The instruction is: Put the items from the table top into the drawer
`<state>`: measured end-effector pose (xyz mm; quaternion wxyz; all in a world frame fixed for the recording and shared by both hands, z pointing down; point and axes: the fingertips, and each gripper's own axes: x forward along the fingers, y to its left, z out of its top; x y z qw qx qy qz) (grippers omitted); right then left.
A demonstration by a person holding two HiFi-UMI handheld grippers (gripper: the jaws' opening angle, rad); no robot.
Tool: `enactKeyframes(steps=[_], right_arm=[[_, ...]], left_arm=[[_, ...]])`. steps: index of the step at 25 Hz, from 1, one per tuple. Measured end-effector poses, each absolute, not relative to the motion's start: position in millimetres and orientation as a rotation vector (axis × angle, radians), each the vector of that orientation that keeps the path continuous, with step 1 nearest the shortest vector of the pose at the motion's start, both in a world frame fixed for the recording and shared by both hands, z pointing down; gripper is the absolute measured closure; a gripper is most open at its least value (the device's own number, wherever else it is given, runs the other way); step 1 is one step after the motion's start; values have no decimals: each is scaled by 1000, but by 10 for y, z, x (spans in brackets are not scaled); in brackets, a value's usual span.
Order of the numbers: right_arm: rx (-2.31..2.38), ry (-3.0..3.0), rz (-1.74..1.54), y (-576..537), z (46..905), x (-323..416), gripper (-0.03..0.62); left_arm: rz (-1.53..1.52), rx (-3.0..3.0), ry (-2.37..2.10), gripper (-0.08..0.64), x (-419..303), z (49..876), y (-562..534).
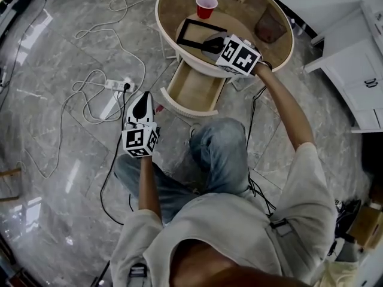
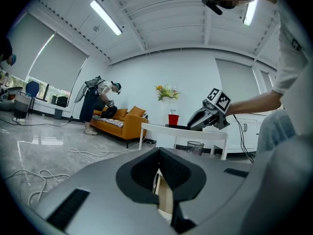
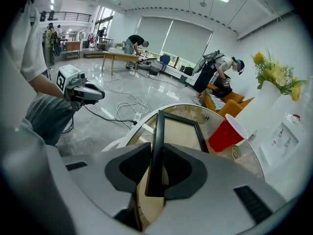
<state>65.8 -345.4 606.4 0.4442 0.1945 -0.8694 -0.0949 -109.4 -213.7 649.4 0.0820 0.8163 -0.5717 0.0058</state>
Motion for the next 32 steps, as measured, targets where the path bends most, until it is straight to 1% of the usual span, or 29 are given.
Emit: enactKeyframes(steps=[4, 13, 17, 25, 32], right_arm=[[476, -2145, -235, -3449, 6062, 654, 499], [543, -2141, -342, -3382, 6003, 664, 506], [525, -2167, -403, -3243, 5887, 533, 506], [408, -2293, -497, -2792, 5645, -279, 506], [182, -2404, -555, -2321, 5692, -1187, 506]], left_arm=[[7, 2422, -1725, 545, -1115, 6482, -2097], [25, 2443, -1725, 545, -1086, 6404, -2043], [27, 2439, -1738, 545, -1131, 6388, -1993], [41, 2390, -1829, 545, -1380, 6359, -1850], [64, 2257, -1996, 545, -1971, 6343, -1573]])
